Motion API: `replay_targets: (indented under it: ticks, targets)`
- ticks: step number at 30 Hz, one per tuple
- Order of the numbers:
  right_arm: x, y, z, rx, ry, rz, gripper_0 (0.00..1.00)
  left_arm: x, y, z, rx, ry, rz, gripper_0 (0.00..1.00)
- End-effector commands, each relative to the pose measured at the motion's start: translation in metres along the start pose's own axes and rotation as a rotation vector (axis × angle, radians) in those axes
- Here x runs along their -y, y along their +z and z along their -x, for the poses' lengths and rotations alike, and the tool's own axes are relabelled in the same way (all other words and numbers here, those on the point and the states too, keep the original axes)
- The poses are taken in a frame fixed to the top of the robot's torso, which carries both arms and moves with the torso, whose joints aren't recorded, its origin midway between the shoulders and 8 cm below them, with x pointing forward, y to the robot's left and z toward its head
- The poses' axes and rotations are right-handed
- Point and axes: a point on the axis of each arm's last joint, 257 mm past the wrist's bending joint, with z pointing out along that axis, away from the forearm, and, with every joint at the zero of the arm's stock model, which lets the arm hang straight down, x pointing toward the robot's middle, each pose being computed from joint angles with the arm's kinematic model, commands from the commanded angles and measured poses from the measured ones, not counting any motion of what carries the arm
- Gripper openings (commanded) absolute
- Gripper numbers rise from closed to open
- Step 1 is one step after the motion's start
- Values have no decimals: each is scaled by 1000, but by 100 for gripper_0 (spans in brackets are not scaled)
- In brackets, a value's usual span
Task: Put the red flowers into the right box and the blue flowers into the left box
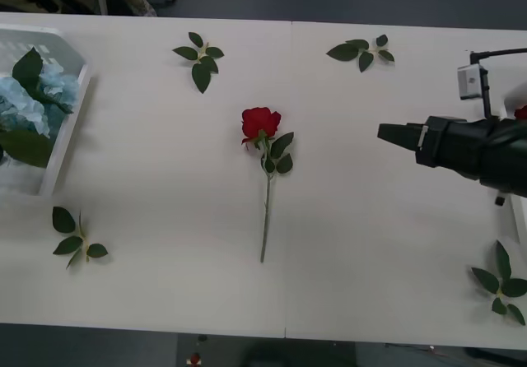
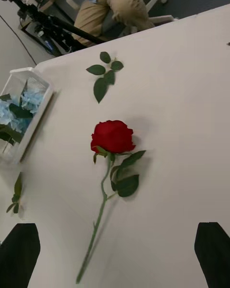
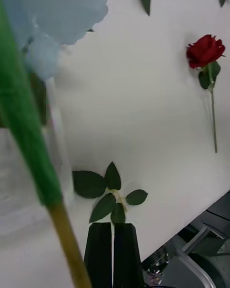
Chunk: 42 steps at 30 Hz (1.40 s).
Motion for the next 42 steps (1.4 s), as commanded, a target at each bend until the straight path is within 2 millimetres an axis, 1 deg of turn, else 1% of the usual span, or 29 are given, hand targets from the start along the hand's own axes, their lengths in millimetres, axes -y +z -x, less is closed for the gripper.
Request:
replay_targets:
  ticks: [1,3,5,8,10,14,17,19,22,24,27,30,32,33,34,35,36,37,38,39,42]
  targets:
    - [10,-28,13,-11,-83,-42,95,-21,-24,-6,-37,-49,100,0]
    - [20,-42,11,-29,-82,-66,95,-36,-31,-13,-53,-52,159,0]
    - [28,-54,10,-40,-81,-86,95,-47,-32,-20,-76,-50,201,0]
    - [35,-65,7,-47,-75,-104,95,-59,-26,-28,-97,-52,242,0]
    - [38,-69,5,-43,-71,-110,96,-73,-22,-35,-118,-46,292,0]
    - [38,-68,1,-32,-71,-107,95,-87,-18,-43,-144,-37,346,0]
    - [38,-64,0,-13,-70,-102,95,-109,-18,-51,-180,3,436,0]
    - [36,-62,1,-2,-94,-98,95,-118,-16,-56,-203,22,475,0]
    - [35,-59,0,9,-132,-94,95,-121,-14,-63,-217,18,482,0]
    - [33,-56,-3,11,-145,-85,95,-128,-17,-67,-223,14,504,1]
    - [28,-50,-7,15,-140,-68,95,-141,-20,-78,-251,24,556,3]
    - [25,-45,-11,13,-138,-57,95,-143,-18,-84,-263,24,560,3]
    - [22,-43,-12,11,-145,-51,95,-142,-15,-87,-261,19,555,6]
    - [22,-42,-12,9,-150,-49,95,-143,-15,-87,-257,17,556,14]
    - [21,-42,-12,9,-152,-46,95,-143,-15,-88,-257,16,557,32]
    - [20,-41,-11,8,-154,-43,95,-143,-15,-87,-252,15,557,58]
    - [19,-40,-12,6,-156,-41,95,-144,-15,-88,-250,14,558,77]
    - [18,-38,-13,4,-158,-37,95,-144,-16,-87,-251,15,559,91]
    - [17,-37,-13,5,-158,-34,95,-144,-16,-87,-251,15,559,97]
    - [17,-37,-13,4,-158,-34,95,-144,-16,-87,-251,16,559,100]
    - [15,-35,-13,2,-160,-28,95,-143,-14,-87,-250,23,553,100]
